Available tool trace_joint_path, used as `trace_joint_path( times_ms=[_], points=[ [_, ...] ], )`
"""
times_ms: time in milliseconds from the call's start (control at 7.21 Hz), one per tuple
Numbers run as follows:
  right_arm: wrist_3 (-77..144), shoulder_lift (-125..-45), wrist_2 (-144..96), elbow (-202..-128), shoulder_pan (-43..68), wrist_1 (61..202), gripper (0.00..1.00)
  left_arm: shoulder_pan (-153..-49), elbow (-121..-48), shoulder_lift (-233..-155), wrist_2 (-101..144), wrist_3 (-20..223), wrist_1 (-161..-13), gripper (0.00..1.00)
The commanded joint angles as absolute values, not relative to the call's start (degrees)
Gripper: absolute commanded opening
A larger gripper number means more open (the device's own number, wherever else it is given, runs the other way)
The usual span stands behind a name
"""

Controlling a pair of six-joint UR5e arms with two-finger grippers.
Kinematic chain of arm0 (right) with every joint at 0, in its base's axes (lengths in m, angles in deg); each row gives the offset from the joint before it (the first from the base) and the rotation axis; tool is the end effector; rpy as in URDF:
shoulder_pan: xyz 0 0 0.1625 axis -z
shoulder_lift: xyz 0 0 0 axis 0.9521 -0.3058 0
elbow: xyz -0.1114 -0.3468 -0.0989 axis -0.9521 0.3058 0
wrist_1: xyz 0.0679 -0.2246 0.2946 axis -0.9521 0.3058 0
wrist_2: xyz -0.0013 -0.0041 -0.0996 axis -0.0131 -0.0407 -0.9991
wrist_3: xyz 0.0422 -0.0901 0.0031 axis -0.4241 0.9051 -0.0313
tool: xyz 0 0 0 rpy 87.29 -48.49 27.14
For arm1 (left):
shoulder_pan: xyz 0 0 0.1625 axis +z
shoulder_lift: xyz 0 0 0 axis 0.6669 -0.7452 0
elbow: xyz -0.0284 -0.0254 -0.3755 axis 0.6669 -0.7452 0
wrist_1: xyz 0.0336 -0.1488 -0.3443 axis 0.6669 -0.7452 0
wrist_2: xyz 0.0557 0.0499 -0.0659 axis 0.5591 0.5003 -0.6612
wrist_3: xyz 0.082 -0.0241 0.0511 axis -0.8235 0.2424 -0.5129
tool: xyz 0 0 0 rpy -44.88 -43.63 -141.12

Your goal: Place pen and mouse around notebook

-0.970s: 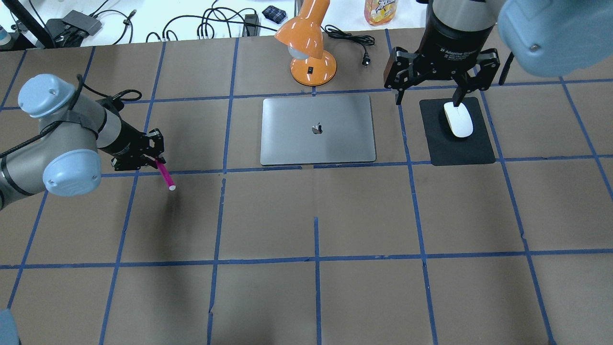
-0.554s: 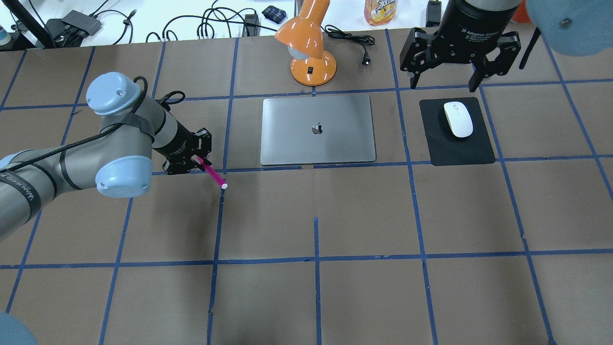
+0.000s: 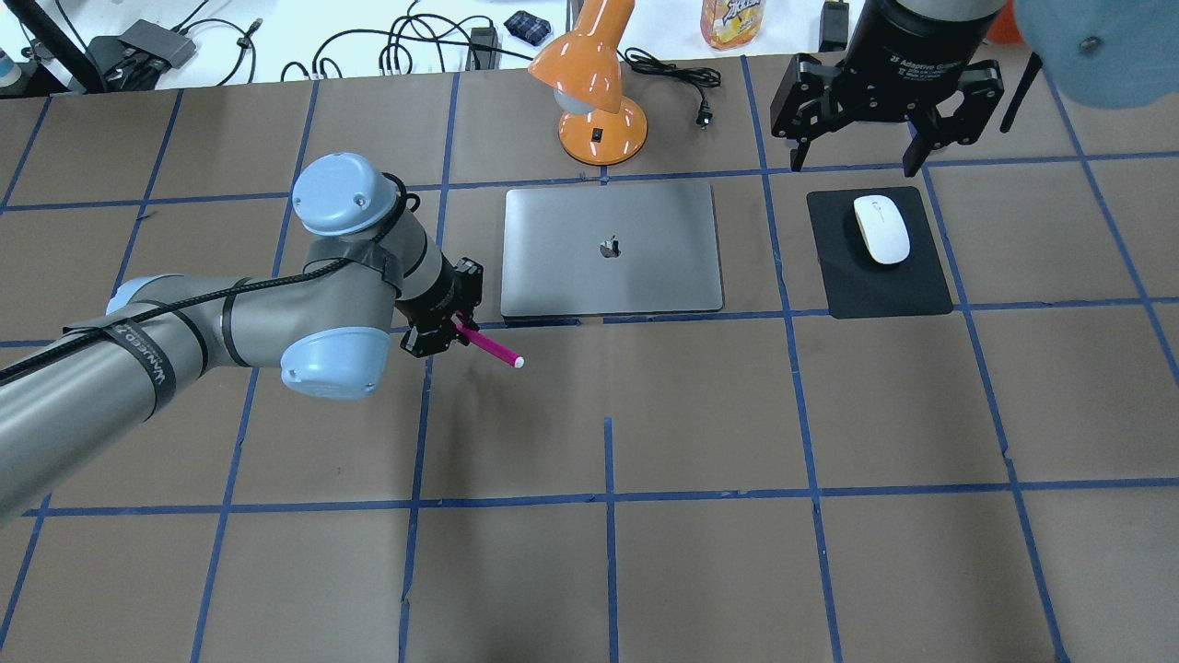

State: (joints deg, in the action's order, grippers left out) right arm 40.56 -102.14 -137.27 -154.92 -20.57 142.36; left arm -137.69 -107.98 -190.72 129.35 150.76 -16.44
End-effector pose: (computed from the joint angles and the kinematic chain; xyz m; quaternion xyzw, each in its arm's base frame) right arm 0.1558 -0.4677 0.4679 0.0599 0.9980 -0.0178 0.0005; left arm -0.1881 -0.4624 0.2008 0.4835 -0.8742 0.0060 0.0443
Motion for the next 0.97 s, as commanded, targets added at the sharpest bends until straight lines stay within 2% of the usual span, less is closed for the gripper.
trace_joint_path(
  times_ms=[0,832],
  points=[
    [40.61,-102.20,-137.20,-155.09,-20.79,142.20,1.00,-142.79,-105.00,-192.66,133.47,162.94,-17.18,0.00],
    [40.53,-102.12,-137.29,-155.27,-20.97,142.20,1.00,-152.12,-98.32,-199.08,133.57,183.01,-19.46,0.00]
  ],
)
